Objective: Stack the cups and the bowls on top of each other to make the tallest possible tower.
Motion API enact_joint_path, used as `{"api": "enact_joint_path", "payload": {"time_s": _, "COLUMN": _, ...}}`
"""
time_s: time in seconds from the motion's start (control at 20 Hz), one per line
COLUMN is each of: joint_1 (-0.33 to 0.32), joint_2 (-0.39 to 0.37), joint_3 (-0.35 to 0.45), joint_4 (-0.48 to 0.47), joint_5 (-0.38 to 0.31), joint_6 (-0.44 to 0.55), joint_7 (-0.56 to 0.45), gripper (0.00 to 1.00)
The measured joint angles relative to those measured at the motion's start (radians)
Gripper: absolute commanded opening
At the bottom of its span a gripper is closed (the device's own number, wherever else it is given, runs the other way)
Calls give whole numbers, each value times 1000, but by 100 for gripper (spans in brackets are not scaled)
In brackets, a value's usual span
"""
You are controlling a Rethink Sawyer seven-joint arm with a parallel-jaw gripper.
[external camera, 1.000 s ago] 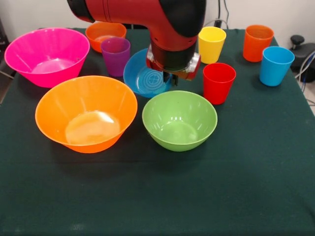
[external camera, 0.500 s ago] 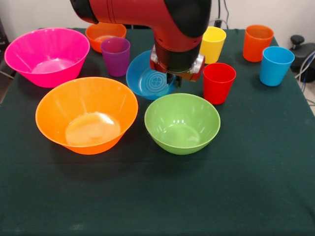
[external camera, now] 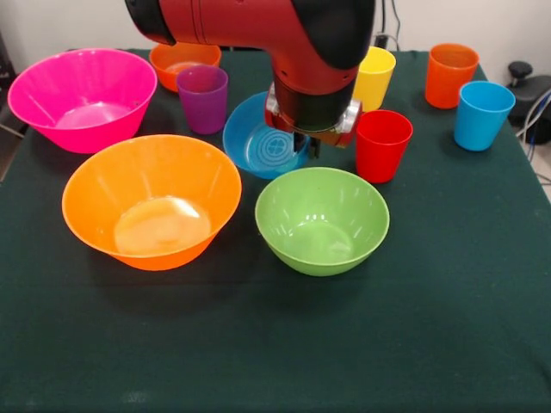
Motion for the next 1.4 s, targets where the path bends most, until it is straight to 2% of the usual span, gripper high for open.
{"api": "enact_joint_path", "payload": {"time_s": 0.35, "joint_1": 1, "joint_2": 18, "joint_3": 0, "joint_4": -8, "joint_5": -1, "joint_6": 0, "joint_7": 0, "gripper": 0}}
{"api": "enact_joint_path", "payload": {"time_s": 1.0, "joint_1": 32, "joint_2": 97, "joint_3": 0, "joint_4": -112, "joint_5": -1, "joint_6": 0, "joint_7": 0, "gripper": 0}}
{"api": "enact_joint_path", "payload": {"time_s": 1.4, "joint_1": 43, "joint_2": 110, "joint_3": 0, "joint_4": -127, "joint_5": 2, "joint_6": 0, "joint_7": 0, "gripper": 0}}
